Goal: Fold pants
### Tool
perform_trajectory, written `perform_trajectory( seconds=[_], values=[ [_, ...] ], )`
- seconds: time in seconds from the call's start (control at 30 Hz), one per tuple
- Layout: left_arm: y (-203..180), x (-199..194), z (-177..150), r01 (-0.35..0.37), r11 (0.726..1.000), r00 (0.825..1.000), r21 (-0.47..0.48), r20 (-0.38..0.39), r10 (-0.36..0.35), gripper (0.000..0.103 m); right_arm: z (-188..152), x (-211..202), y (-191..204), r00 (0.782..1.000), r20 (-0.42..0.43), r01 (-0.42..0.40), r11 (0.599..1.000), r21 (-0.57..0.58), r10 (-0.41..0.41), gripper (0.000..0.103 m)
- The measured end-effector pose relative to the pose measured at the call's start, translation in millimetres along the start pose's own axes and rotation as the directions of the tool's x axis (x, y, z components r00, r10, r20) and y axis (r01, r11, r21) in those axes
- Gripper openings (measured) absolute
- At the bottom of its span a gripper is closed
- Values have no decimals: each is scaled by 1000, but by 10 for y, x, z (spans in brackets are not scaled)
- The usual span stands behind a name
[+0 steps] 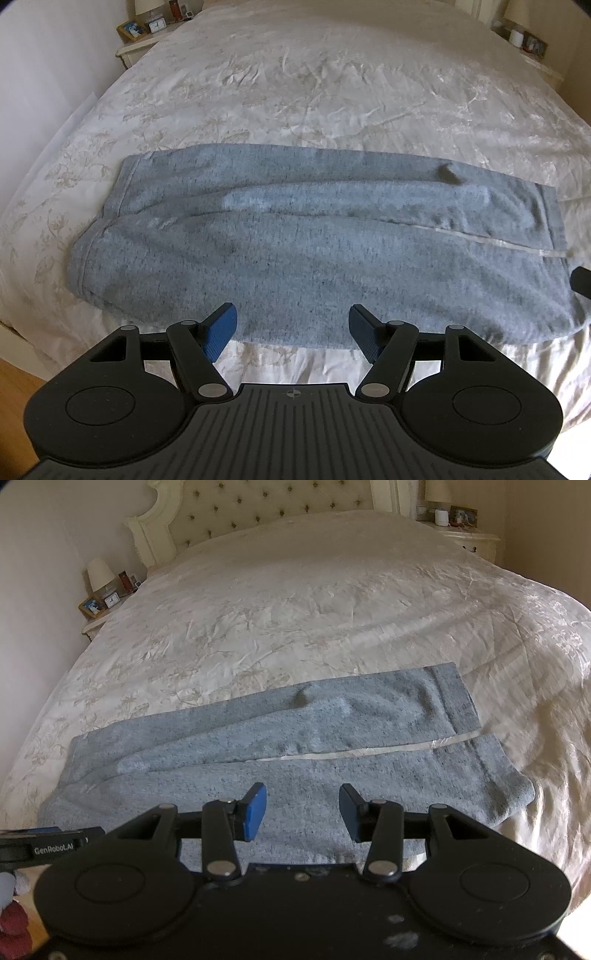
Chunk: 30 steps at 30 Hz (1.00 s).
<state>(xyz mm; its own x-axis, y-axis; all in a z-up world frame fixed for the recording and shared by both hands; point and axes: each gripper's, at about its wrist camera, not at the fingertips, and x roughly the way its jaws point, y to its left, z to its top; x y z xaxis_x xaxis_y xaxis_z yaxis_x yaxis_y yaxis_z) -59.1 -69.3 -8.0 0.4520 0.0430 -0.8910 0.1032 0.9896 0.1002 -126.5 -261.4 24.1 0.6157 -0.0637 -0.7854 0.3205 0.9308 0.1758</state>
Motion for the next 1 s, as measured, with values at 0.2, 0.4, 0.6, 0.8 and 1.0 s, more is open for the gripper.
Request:
perform_trajectory(
  seconds=[0.2,0.4,0.6,0.8,1.0],
  values=[
    [0,5,-12,-2,1000,1000,1,1,2,66,4,18,-49,1000,-7,-13,1000,-9,13,47],
    [1,9,-10,-3,1000,1000,3,0,3,66,11,23,-64,1000,-6,-16,1000,-12,16,47],
    [-6,10,-23,-4,1000,1000,4,0,4,66,15,18,-88,1000,-6,-21,1000,-14,21,47],
    [-15,5,-37,-5,1000,1000,10,-1,5,66,19,15,-95,1000,-7,-21,1000,-12,21,47],
    [-36,-7,-53,-8,1000,1000,6,-3,8,66,18,14,-115,1000,-9,-27,1000,-16,27,47]
  ],
)
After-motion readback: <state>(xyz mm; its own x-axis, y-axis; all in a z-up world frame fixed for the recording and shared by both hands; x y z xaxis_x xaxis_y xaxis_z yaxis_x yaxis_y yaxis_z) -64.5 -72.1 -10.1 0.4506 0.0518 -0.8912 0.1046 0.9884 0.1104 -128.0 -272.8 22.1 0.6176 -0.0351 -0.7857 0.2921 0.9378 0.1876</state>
